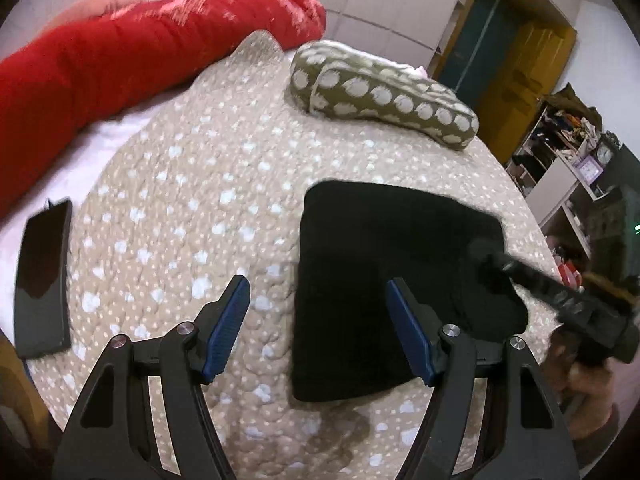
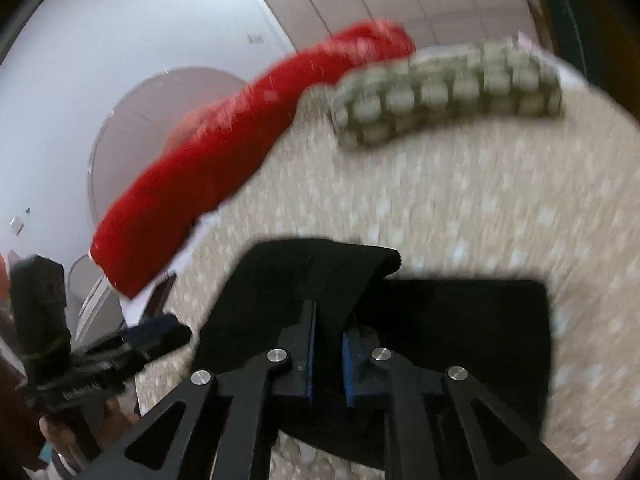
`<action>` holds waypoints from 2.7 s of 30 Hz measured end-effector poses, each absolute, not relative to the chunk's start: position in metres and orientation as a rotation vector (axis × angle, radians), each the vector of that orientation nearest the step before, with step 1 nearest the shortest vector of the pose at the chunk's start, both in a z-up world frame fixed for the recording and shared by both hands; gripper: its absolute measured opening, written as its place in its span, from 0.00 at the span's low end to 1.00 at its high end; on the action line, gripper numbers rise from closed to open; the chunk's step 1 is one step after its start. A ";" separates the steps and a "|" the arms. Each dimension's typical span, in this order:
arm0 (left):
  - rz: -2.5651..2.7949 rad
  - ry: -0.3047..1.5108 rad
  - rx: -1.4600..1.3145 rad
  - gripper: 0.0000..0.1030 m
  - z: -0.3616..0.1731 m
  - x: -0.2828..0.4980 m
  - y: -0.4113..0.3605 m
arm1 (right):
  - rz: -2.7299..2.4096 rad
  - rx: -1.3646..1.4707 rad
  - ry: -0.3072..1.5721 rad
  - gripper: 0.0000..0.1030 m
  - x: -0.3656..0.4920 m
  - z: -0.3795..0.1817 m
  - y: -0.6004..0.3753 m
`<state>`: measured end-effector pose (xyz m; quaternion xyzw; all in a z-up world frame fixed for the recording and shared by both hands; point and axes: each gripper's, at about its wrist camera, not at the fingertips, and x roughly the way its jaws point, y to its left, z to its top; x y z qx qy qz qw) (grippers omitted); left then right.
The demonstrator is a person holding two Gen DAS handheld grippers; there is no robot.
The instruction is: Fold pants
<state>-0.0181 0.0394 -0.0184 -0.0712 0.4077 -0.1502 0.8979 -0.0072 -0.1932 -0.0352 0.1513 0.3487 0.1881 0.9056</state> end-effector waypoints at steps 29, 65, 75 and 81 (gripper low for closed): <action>-0.254 0.874 0.000 0.69 -0.030 0.041 -0.046 | 0.203 0.145 0.806 0.28 0.001 -0.031 -0.233; -0.203 0.889 0.029 0.76 -0.045 0.051 -0.055 | 0.212 0.043 0.874 0.29 -0.064 -0.048 -0.223; -0.231 0.861 0.025 0.76 -0.027 0.011 -0.044 | 0.178 0.140 0.809 0.29 -0.052 -0.019 -0.242; -0.256 0.878 0.026 0.76 -0.033 -0.001 -0.051 | 0.162 0.157 0.838 0.29 -0.037 -0.032 -0.240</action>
